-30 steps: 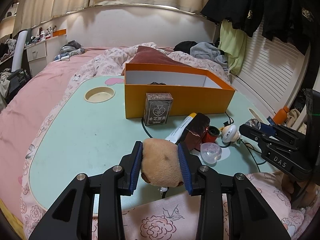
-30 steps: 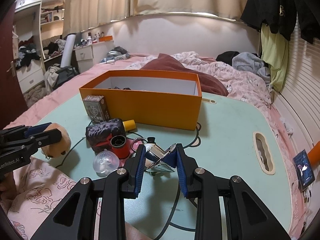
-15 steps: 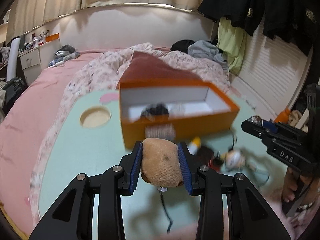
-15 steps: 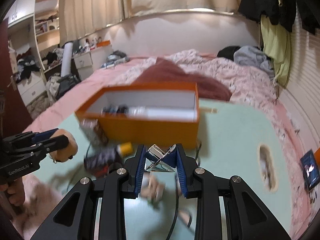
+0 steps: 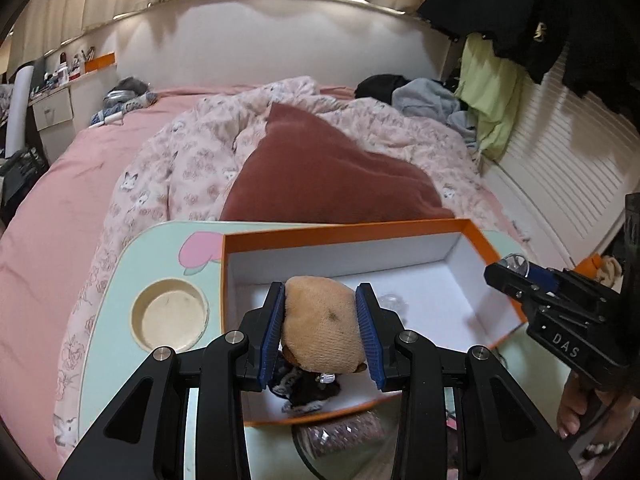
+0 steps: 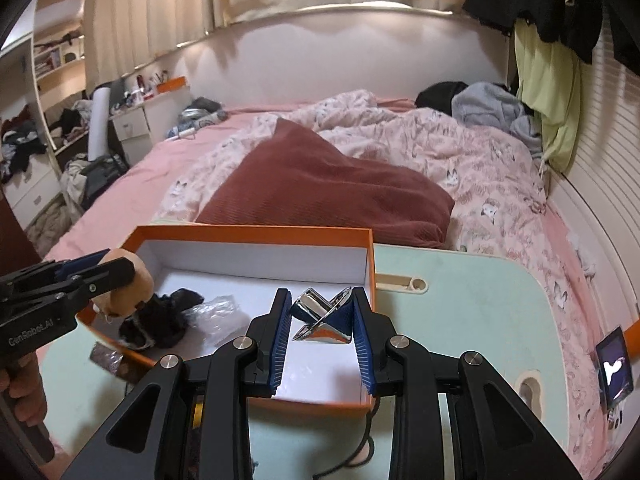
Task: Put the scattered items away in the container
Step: 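Carry the bear and silver piece into the orange box and open both tools, then withdraw both open tools from the box back toward the remaining items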
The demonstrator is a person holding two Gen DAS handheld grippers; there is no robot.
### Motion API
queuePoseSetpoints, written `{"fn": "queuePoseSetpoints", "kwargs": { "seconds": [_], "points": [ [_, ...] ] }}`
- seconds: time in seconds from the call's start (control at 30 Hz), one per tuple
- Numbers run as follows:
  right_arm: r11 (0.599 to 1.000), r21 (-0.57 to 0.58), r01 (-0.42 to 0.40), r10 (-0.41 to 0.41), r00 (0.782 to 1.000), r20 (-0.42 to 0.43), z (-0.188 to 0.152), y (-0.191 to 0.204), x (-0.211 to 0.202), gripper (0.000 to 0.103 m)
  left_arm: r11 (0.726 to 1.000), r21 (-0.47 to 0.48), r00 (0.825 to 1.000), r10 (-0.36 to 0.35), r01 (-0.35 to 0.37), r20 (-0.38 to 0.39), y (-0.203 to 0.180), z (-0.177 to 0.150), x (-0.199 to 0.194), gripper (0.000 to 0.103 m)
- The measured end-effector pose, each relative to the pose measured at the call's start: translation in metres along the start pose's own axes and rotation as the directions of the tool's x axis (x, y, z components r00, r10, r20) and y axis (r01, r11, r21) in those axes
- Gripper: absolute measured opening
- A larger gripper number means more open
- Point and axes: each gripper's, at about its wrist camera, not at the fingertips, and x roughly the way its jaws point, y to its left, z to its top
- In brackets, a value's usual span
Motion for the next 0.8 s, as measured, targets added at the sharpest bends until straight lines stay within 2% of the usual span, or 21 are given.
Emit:
{"fn": "queuePoseSetpoints", "kwargs": {
  "seconds": [0.03, 0.1, 0.13, 0.17, 0.27, 0.37, 0.47, 0.53, 0.67, 0.73, 0.8],
  "points": [
    [1.000, 0.006, -0.007, 0.007, 1.000, -0.005, 0.001, -0.001, 0.003, 0.028, 1.000, -0.001, 1.000, -0.001, 0.001, -0.003, 0.000, 0.000, 0.001, 0.037],
    [1.000, 0.011, -0.014, 0.014, 1.000, -0.004, 0.002, -0.002, 0.005, 0.029, 1.000, -0.012, 1.000, -0.014, 0.014, -0.006, 0.001, -0.001, 0.003, 0.044],
    [1.000, 0.009, -0.020, 0.020, 1.000, 0.002, 0.003, -0.002, 0.005, 0.033, 1.000, -0.018, 1.000, -0.017, 0.017, -0.005, 0.002, -0.001, 0.003, 0.045],
    [1.000, 0.010, -0.024, 0.023, 1.000, 0.006, 0.005, -0.002, 0.005, 0.046, 1.000, -0.016, 1.000, -0.022, 0.022, 0.000, 0.002, -0.001, 0.002, 0.049],
    [0.998, 0.031, -0.057, 0.056, 0.998, 0.037, 0.006, -0.004, -0.002, 0.069, 1.000, 0.015, 1.000, -0.015, 0.015, 0.008, 0.001, -0.002, -0.002, 0.066],
    [0.996, 0.045, -0.077, 0.073, 0.994, 0.077, 0.008, -0.007, -0.014, 0.071, 0.999, 0.031, 0.999, -0.009, 0.008, 0.032, 0.002, 0.001, -0.011, 0.067],
    [0.993, 0.082, -0.090, 0.081, 0.991, 0.110, 0.010, -0.018, -0.025, 0.072, 1.000, 0.005, 0.997, 0.020, -0.021, 0.075, 0.013, 0.004, -0.022, 0.068],
    [0.987, 0.133, -0.093, 0.076, 0.989, 0.128, 0.010, -0.033, -0.030, 0.073, 0.998, -0.045, 0.994, 0.056, -0.052, 0.092, 0.028, 0.006, -0.026, 0.072],
    [0.964, 0.241, -0.115, 0.090, 0.989, 0.114, 0.009, -0.064, -0.027, 0.073, 0.980, -0.175, 0.985, 0.116, -0.093, 0.125, 0.062, 0.004, -0.028, 0.073],
    [0.949, 0.288, -0.129, 0.106, 0.990, 0.093, 0.006, -0.073, -0.019, 0.073, 0.974, -0.211, 0.989, 0.102, -0.077, 0.110, 0.071, 0.000, -0.022, 0.073],
    [0.931, 0.323, -0.170, 0.165, 0.985, 0.044, 0.002, -0.077, -0.006, 0.073, 0.975, -0.220, 0.998, 0.033, -0.022, 0.045, 0.073, -0.005, -0.006, 0.073]
  ]
}}
